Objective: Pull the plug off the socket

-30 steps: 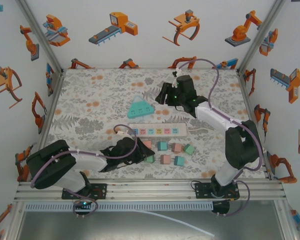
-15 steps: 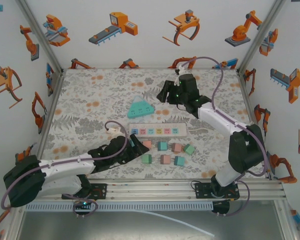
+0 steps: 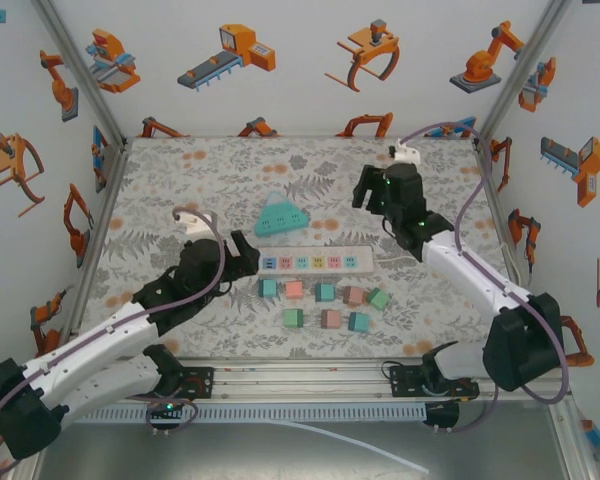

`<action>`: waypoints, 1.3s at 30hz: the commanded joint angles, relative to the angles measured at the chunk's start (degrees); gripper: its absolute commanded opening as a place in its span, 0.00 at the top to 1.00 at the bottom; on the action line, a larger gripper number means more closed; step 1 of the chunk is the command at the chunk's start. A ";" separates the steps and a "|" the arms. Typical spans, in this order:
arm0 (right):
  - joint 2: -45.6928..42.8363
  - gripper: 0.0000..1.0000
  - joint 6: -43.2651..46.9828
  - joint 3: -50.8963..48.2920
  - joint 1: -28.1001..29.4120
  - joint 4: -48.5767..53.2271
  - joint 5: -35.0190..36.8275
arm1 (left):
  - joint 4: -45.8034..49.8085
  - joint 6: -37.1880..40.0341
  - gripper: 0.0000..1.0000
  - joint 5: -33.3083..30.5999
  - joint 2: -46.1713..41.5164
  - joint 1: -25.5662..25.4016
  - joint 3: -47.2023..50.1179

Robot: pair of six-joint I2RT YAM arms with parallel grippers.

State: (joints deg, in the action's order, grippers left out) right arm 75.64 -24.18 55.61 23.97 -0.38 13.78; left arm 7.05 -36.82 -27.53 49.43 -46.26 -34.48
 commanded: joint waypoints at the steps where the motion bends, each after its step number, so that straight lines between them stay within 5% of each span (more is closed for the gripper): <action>1: -3.40 0.21 2.00 -4.92 -2.79 -2.02 12.48 | -1.13 13.12 0.16 -4.21 -0.73 5.07 0.20; 6: -6.99 0.14 1.65 -11.76 -8.86 -2.69 14.41 | -3.32 21.93 0.01 -6.20 -1.30 14.02 1.68; 20: -5.51 0.07 3.14 -22.41 -18.86 -9.39 16.74 | -23.48 30.46 0.03 -8.03 2.38 32.83 15.64; 31: -0.61 0.08 7.42 -19.31 -19.40 -7.85 17.05 | -41.42 31.88 0.03 5.91 21.59 41.42 14.97; 34: -0.22 0.08 10.44 -24.93 -19.45 -16.45 16.89 | -45.28 29.51 0.03 12.79 26.70 44.86 12.88; 39: 6.13 0.06 20.60 -34.26 -19.75 -46.19 10.66 | -44.95 30.41 0.03 20.59 33.73 47.30 8.55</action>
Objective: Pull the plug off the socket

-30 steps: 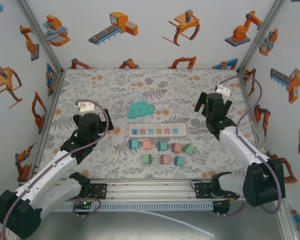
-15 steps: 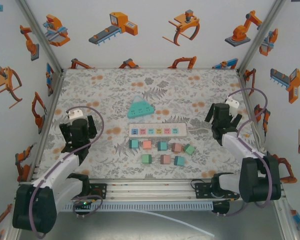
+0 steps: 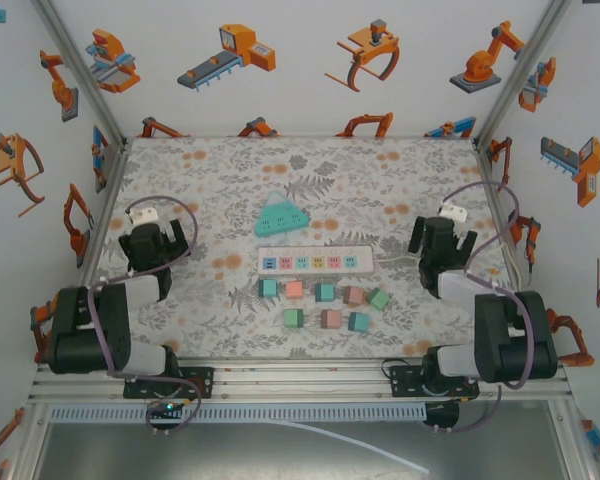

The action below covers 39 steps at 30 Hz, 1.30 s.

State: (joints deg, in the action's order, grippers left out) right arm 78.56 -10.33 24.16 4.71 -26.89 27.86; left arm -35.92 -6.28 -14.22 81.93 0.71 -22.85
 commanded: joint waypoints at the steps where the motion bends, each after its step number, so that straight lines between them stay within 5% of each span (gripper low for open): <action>1: 6.23 0.07 7.40 -2.81 -0.50 -22.17 -5.67 | -2.05 0.62 0.03 9.23 1.96 0.30 -3.69; 3: 6.05 0.08 6.33 -1.50 -1.62 -19.13 -8.15 | -2.31 2.00 0.03 12.92 3.46 0.27 -4.26; 6: 11.00 0.06 6.72 -4.00 -4.26 -28.86 -15.95 | -4.25 2.98 0.03 13.72 4.46 -0.16 -3.56; 9: 9.88 0.05 6.76 -3.55 -4.45 -26.06 -17.98 | -14.40 3.56 0.03 14.77 7.02 -0.27 0.19; 14: 9.78 0.01 4.94 -3.59 -4.45 -25.75 -12.88 | -11.27 3.62 0.03 13.86 6.18 -0.55 -0.67; 35: 9.94 0.01 4.97 -3.38 -4.45 -25.75 -13.04 | -11.27 3.95 0.03 12.64 6.26 -1.15 -0.68; 39: 9.90 0.01 5.16 -2.54 -5.22 -24.17 -17.37 | -11.26 3.96 0.03 12.65 6.25 -1.15 -0.64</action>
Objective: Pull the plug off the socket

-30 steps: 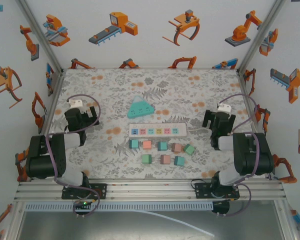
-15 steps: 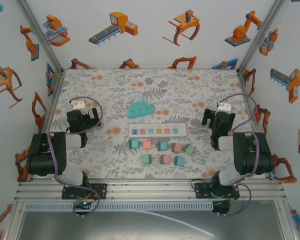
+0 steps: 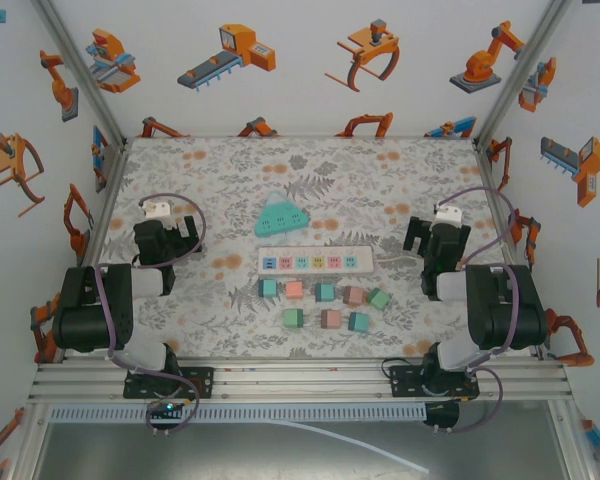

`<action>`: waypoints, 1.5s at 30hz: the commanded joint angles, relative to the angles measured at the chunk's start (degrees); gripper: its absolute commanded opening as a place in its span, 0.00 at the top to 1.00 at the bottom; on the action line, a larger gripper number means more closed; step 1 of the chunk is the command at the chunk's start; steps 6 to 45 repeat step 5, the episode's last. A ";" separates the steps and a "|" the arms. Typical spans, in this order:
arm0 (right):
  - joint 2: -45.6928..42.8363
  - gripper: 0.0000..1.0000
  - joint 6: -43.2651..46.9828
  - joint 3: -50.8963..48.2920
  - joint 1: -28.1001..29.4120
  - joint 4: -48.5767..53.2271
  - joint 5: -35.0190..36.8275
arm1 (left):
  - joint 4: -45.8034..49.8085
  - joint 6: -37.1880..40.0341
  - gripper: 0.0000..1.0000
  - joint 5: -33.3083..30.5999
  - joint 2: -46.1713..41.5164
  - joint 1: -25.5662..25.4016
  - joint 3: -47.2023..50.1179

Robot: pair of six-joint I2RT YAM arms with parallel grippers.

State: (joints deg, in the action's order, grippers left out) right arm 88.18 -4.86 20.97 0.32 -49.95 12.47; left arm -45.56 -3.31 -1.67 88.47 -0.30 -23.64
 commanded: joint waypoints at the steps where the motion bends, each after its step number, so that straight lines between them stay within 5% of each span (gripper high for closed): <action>1: 0.32 0.01 -0.23 0.61 -0.84 -1.10 -2.01 | -1.63 0.97 0.03 0.09 -0.27 -0.14 0.08; 45: 0.13 0.01 -0.06 0.39 -0.84 -1.36 -1.85 | -1.63 1.00 0.03 0.09 -0.22 -0.14 0.13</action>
